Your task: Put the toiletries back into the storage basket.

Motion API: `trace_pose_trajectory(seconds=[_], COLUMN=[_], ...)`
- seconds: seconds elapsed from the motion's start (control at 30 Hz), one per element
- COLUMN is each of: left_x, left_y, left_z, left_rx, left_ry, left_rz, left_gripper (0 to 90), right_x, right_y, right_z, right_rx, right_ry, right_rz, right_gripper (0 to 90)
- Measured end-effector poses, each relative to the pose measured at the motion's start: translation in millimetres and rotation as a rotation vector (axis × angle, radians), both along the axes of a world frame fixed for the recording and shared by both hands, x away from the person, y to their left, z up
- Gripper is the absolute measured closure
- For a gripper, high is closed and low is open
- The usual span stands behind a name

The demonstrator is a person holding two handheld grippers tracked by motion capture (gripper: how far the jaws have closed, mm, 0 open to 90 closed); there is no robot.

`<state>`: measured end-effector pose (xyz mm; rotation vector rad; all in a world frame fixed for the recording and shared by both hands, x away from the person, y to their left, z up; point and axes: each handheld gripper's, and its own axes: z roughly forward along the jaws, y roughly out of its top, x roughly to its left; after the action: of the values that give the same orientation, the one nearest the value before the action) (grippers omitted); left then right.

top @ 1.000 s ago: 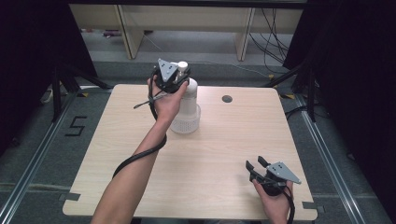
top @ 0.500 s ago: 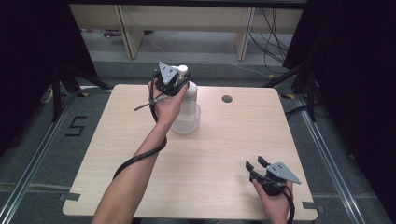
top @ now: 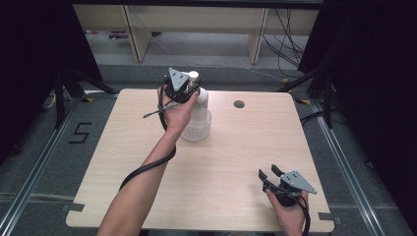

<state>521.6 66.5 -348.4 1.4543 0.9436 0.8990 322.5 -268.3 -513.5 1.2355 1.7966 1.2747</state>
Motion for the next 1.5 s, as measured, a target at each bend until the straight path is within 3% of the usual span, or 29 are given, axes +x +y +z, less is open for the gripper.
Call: trace_pose_trajectory(seconds=[0.13,0.27,0.37,0.6,0.7,0.77,0.87,0.93,1.2,1.37,1.5], left_x=[0.0,0.2,0.5,0.3,0.7,0.7,0.6,0.6,1.3,1.1,1.1], left_y=[-0.6,-1.3,-1.3,-1.8,-1.6,-2.0,-2.4,-2.6,-1.7,-0.7,1.8], left_z=[-4.9,-9.2,-11.8,-12.9,-13.5,-14.7,-16.1,-16.8,-19.8,-21.2,-21.9], left_rx=[0.009,0.015,0.015,0.019,0.020,0.016,0.022,0.020,0.017,0.009,-0.002], left_ry=[0.013,0.020,0.025,0.028,0.030,0.034,0.037,0.037,0.040,0.042,0.045], left_rz=[-0.002,-0.004,-0.002,-0.001,-0.002,-0.001,-0.001,-0.001,0.000,0.004,0.013], left_gripper=[59.1,59.1,59.1,59.1,59.1,59.1,59.1,59.1,59.1,59.0,58.8], right_x=[-0.4,0.6,0.2,0.0,-2.0,-0.1,0.5,-0.7,0.2,-0.6,-0.7], right_y=[1.1,0.2,1.6,0.6,3.5,1.1,0.7,0.9,1.0,2.6,1.7], right_z=[-0.2,-0.7,-0.9,-0.3,-0.1,-0.6,-0.7,0.3,-0.7,-0.5,0.1], right_rx=[0.013,0.002,0.025,0.009,0.049,0.012,0.003,0.009,0.004,0.027,0.006], right_ry=[0.009,-0.023,-0.005,-0.015,0.021,-0.011,-0.022,-0.005,-0.019,-0.002,-0.008], right_rz=[0.004,-0.001,0.002,0.000,-0.005,-0.001,0.000,0.000,-0.001,0.006,0.003], right_gripper=[45.5,45.5,45.5,45.5,45.5,45.5,45.5,45.5,45.5,45.4,45.4])
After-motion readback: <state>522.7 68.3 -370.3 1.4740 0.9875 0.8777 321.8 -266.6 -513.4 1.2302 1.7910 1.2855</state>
